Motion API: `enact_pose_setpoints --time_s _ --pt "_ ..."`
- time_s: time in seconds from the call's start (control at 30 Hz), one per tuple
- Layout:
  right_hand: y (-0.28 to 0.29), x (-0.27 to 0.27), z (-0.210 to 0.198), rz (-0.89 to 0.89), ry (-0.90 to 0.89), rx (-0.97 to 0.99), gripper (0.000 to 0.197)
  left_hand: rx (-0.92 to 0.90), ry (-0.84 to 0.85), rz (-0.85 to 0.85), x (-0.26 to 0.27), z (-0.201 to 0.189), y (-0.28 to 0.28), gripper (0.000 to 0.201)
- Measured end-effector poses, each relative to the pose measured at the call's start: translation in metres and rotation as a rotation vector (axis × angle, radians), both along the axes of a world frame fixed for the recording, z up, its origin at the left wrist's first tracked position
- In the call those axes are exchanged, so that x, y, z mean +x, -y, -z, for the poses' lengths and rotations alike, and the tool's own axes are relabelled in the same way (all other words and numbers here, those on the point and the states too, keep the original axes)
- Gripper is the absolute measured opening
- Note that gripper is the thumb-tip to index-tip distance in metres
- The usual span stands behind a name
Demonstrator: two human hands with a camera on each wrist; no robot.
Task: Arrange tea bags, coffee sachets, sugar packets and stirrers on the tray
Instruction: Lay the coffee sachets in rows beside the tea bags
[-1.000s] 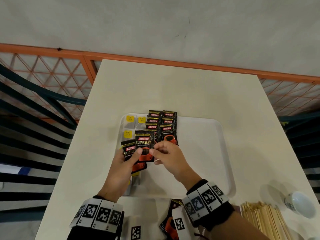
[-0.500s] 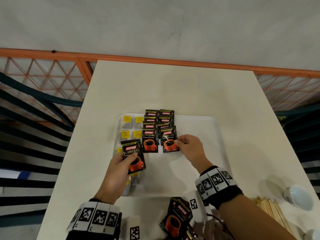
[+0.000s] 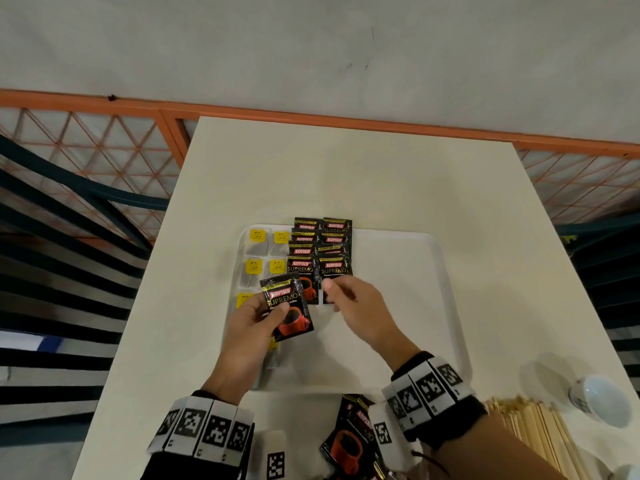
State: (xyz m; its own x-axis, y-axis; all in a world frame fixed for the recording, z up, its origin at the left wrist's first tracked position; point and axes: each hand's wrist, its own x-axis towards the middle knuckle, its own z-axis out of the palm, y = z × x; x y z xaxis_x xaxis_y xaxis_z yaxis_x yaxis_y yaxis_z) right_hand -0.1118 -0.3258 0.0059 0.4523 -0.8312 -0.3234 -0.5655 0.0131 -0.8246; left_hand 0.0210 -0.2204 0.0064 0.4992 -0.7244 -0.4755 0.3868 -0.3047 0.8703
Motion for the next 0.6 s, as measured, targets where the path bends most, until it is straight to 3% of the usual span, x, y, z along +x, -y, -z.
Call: enact_pose_setpoints --time_s 0.1,0.23,0.4,0.6 --pt "-0.018 0.006 -0.006 -0.112 0.12 0.13 0.006 0.012 0.065 0.062 -0.003 0.001 0.0 0.022" --pt "-0.02 0.014 0.001 -0.058 0.124 0.149 0.002 0.025 0.136 0.122 -0.001 -0.004 -0.006 0.033" --pt "-0.007 0.026 0.015 0.125 0.006 0.15 0.024 -0.031 0.242 0.005 0.011 -0.007 -0.038 0.027" --pt "0.0 0.037 0.024 0.199 -0.077 0.033 0.019 -0.061 0.268 0.003 0.018 0.004 -0.075 0.023"
